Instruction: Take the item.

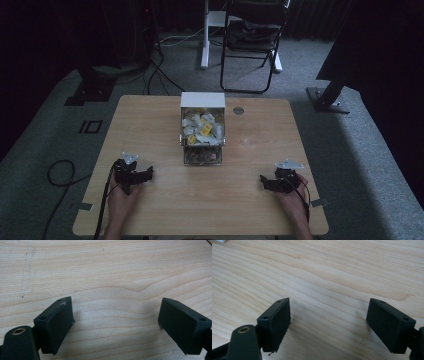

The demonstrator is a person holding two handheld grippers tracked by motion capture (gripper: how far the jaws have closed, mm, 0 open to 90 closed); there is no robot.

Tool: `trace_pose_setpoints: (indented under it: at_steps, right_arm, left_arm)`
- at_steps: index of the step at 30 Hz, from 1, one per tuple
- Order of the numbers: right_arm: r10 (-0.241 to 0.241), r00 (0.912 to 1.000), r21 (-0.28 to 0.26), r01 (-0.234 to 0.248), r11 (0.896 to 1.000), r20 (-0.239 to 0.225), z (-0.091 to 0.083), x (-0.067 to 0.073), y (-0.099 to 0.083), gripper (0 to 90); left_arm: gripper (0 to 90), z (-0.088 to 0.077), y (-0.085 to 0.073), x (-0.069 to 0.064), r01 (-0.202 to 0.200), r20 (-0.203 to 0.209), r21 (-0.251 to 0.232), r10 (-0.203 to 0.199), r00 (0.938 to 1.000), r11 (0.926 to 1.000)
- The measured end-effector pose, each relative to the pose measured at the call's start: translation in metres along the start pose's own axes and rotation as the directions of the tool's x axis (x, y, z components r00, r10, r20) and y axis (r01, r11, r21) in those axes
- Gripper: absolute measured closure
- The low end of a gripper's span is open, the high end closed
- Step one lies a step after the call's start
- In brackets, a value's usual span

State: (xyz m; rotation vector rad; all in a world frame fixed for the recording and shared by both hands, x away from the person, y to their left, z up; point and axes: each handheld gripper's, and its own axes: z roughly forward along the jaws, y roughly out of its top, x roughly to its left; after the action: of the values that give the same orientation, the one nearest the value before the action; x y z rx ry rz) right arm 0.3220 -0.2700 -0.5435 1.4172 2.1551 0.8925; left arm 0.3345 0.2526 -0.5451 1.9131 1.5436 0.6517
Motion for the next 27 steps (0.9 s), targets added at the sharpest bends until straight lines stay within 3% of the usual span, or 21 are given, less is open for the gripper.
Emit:
trace_pose_setpoints:
  at_steps: [20,27]
  right_arm:
    - [-0.062,0.9964,-0.046,0.059,0.997,-0.058,-0.019,0.035,0.014,30.1]
    - [-0.107,0.9912,-0.068,0.102,0.992,-0.078,-0.023,0.05,0.022,30.3]
  left_arm:
    - [13.7,0.0,0.0,0.0,0.0,0.0,0.001,0.0,1.0,1.0]
    - [13.7,0.0,0.0,0.0,0.0,0.0,0.0,0.0,1.0,1.0]
